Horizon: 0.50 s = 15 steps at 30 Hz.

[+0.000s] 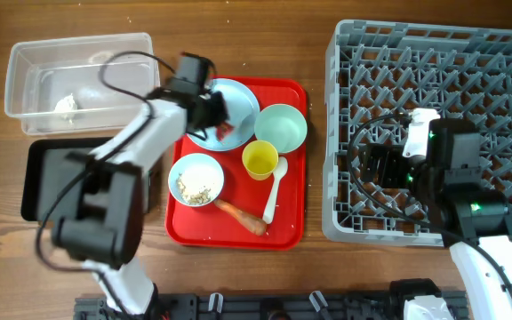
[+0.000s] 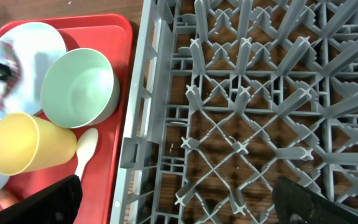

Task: Sort waste into correct bins and load items into the dishwasher rack
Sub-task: 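Carry the red wrapper left and drop it into the clear bin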

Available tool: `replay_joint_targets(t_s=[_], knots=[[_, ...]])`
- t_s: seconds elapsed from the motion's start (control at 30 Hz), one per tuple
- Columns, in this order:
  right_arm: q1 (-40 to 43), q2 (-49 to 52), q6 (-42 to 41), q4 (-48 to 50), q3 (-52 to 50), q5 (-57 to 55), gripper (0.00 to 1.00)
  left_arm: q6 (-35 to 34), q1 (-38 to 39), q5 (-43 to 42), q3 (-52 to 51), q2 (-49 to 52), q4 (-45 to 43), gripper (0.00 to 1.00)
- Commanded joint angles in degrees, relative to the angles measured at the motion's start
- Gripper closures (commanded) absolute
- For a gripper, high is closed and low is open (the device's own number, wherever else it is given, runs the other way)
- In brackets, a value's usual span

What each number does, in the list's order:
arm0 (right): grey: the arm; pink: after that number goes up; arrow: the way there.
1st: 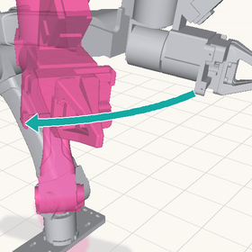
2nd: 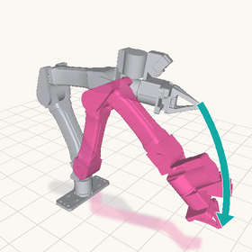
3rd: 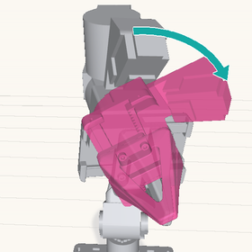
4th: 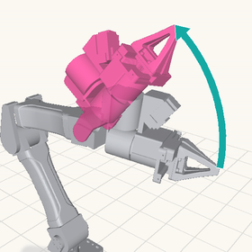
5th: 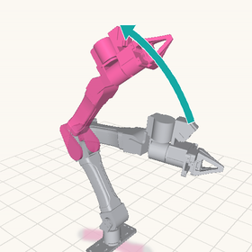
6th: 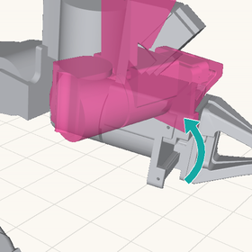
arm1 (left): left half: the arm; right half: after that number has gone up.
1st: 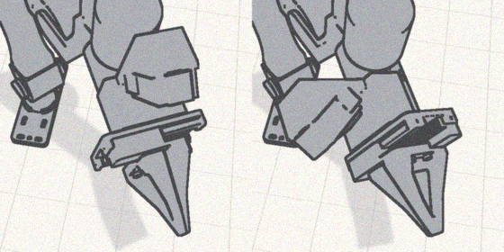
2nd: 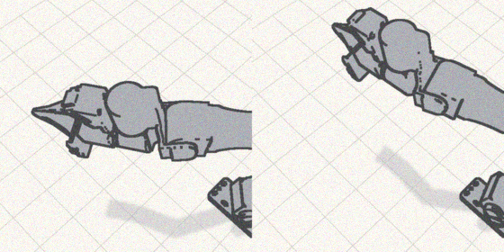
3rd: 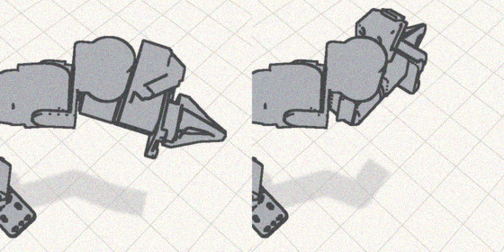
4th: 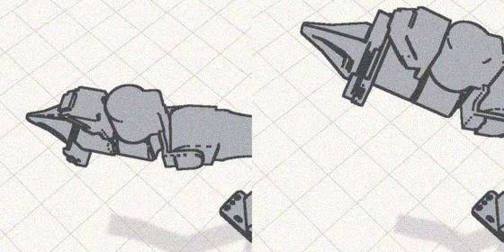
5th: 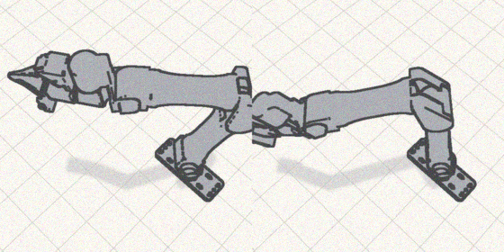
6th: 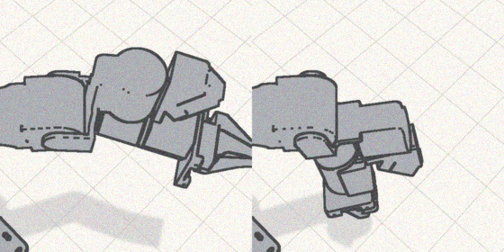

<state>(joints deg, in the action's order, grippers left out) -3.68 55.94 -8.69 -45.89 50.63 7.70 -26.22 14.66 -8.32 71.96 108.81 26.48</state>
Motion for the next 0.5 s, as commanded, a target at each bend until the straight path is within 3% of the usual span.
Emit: replay_joint_targets(t_s=[0.0,0.17,0.33,0.4,0.47], knots=[[0.2,0.1,1.2,0.0,1.3,0.7,0.00,0.5,-8.3,0.9,0.5,-11.3,-1.5,0.96],[0.2,0.1,1.2,0.0,1.3,0.7,0.00,0.5,-18.8,0.9,0.5,-17.8,-4.9,0.96],[0.2,0.1,1.1,0.0,1.3,0.7,0.00,1.1,-24.3,7.6,0.5,-14.9,-5.4,0.96],[0.2,0.1,1.0,0.0,1.3,0.7,0.00,5.9,-24.6,8.0,0.5,-12.9,-6.9,0.86],[0.2,0.1,1.1,0.0,1.3,0.7,0.00,11.4,-24.5,8.0,0.5,-11.5,-8.4,0.62]])
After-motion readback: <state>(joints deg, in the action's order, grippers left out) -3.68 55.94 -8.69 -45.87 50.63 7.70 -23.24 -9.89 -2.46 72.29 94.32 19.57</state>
